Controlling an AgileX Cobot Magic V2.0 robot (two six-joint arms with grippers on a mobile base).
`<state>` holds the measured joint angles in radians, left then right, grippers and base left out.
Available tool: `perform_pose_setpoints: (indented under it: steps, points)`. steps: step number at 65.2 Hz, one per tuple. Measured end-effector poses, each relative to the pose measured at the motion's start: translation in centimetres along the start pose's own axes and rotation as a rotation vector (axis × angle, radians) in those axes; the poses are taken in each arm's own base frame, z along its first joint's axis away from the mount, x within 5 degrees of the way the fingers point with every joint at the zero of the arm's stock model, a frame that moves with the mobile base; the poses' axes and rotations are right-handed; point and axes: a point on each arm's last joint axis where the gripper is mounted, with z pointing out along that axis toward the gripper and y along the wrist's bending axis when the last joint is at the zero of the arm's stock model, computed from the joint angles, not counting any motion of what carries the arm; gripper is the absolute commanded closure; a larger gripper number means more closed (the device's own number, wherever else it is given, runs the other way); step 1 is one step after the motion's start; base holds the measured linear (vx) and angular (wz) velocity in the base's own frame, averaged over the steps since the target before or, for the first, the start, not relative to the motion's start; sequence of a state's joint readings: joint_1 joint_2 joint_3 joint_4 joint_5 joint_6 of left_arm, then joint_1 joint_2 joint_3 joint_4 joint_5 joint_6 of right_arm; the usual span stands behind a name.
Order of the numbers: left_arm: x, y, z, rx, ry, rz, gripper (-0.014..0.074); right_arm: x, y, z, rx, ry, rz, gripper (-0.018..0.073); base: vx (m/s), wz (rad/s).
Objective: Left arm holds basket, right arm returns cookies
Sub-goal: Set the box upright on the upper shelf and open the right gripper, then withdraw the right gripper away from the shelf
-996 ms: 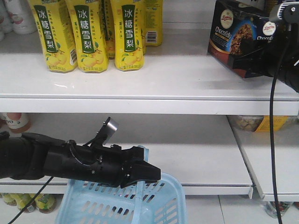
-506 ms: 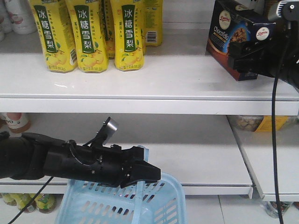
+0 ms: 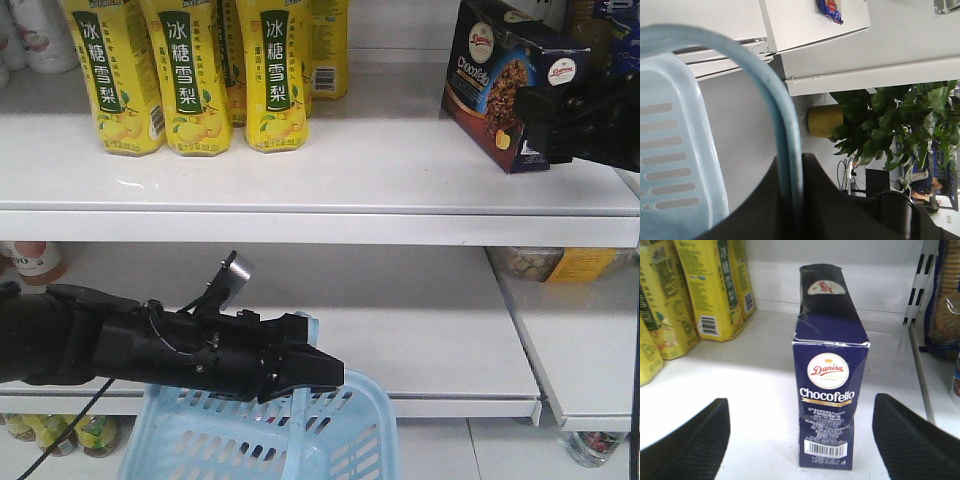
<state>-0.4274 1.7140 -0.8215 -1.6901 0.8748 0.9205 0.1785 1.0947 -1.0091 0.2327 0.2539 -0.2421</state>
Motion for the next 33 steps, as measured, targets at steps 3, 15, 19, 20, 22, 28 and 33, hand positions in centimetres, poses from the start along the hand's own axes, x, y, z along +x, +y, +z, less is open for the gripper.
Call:
perform_pose_setpoints:
  steps: [3,15,19,20,22,28,33]
  points:
    - [0.0,0.0,0.0,0.0,0.0,0.0,0.0603,-0.2,0.1,-0.7,-0.002,-0.012,-0.001,-0.001,0.0,0.0]
    - [0.0,0.0,0.0,0.0,0.0,0.0,0.0603,0.3,0.3,-4.5,-0.002,-0.072,-0.005,-0.001,0.0,0.0]
    - [0.0,0.0,0.0,0.0,0.0,0.0,0.0603,1.2,0.4,-5.7,-0.001,-0.079,-0.005,-0.001,0.0,0.0]
    - [0.0,0.0,0.0,0.0,0.0,0.0,0.0603,1.4,0.4,-5.9,-0.001,-0.08,-0.006,-0.001,0.0,0.0]
    - [0.0,0.0,0.0,0.0,0.0,0.0,0.0603,2.1,0.4,-6.5,0.001,-0.084,-0.006,-0.001,0.0,0.0]
    - [0.0,0.0,0.0,0.0,0.0,0.0,0.0603,4.2,0.5,-8.1,0.005,-0.094,-0.015,-0.001,0.0,0.0]
    - [0.0,0.0,0.0,0.0,0.0,0.0,0.0603,5.9,0.6,-9.2,0.01,-0.106,-0.032,-0.001,0.0,0.0]
